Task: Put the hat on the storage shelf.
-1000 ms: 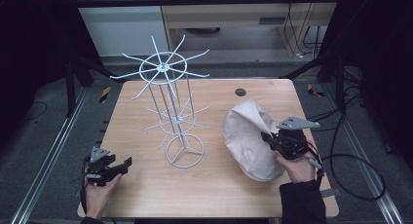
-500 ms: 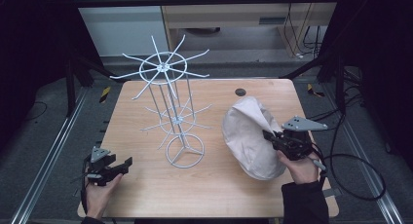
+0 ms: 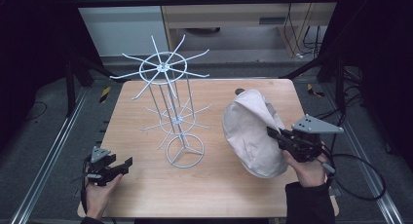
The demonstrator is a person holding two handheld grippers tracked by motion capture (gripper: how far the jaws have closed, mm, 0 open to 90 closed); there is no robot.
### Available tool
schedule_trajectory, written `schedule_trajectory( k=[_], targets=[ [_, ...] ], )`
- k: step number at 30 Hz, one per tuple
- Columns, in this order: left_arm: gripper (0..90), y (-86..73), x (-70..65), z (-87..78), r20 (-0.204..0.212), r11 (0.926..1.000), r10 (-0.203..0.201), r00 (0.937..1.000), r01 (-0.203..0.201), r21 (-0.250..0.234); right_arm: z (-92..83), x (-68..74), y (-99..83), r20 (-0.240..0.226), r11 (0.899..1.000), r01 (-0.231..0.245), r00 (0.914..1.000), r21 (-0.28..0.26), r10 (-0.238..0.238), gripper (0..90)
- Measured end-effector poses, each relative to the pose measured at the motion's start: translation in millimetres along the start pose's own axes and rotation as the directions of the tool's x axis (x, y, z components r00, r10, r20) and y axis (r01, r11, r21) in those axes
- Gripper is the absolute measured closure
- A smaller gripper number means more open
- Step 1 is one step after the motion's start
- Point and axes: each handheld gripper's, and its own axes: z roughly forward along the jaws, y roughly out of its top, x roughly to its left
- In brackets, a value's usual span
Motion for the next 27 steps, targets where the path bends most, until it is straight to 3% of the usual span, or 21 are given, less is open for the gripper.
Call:
schedule_trajectory(
  k=[13,27],
  targets=[
    [31.2,-0.2,-0.2,0.7,-0.001,1.0,0.004,1.0,-0.004,0.003,-10.4,6.2,7.1,-0.02,0.998,0.01,0.9997,-0.067,-0.011,86.3],
    [31.2,-0.1,-0.6,1.4,-0.001,1.0,0.006,1.0,-0.006,0.004,-27.5,9.8,16.2,-0.039,0.985,0.01,0.9991,-0.174,-0.017,86.6]
  ],
)
